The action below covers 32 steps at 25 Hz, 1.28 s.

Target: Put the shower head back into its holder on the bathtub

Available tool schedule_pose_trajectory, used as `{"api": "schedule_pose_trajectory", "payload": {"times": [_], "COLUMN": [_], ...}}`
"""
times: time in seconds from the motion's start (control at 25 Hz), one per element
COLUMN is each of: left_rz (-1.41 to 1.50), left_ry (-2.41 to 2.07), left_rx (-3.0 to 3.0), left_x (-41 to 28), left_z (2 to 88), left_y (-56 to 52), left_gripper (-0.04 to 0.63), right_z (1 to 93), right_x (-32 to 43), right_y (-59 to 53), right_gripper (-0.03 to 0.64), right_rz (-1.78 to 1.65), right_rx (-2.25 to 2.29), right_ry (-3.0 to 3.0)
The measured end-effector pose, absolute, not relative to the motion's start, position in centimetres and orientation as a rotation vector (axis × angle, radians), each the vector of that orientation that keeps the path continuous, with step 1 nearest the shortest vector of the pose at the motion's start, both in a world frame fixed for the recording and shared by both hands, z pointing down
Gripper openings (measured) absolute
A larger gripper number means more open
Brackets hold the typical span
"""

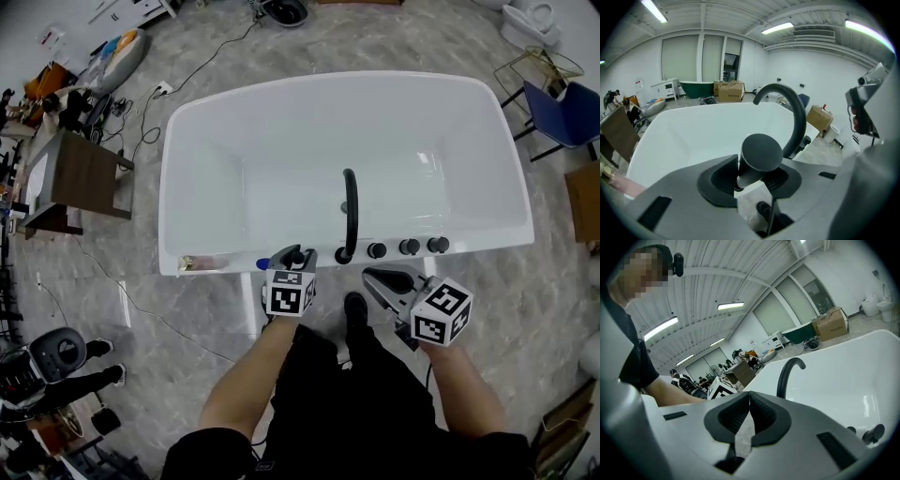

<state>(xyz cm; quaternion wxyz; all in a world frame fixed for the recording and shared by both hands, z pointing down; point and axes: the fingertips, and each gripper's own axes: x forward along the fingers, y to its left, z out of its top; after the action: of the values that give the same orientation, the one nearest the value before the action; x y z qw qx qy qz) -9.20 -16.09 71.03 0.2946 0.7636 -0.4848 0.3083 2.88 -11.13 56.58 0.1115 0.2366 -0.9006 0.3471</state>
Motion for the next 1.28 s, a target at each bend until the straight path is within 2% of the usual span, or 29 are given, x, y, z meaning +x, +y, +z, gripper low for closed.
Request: {"api": "schedule_pose_trajectory", "payload": {"times": [0.4,1.28], "left_rz": [0.878,0.979], "left_ry": [-1.260,-1.304], "left_rx": [1.959,1.897], "left_x": [-9.4,-9.7], "left_z": [74.5,75.2], "left_y": [-16.1,-15.4], "left_gripper": [0.152,0.147], "right_z": [57.8,58.1], "right_x": [4.5,5.3], "right_y": [-11.6,-11.6], "right_gripper": [0.020,0.020], "right_rz": [1.076,1.075], "right_rx": [0.747,0.676], "right_ry": [-2.603,-2.593]}}
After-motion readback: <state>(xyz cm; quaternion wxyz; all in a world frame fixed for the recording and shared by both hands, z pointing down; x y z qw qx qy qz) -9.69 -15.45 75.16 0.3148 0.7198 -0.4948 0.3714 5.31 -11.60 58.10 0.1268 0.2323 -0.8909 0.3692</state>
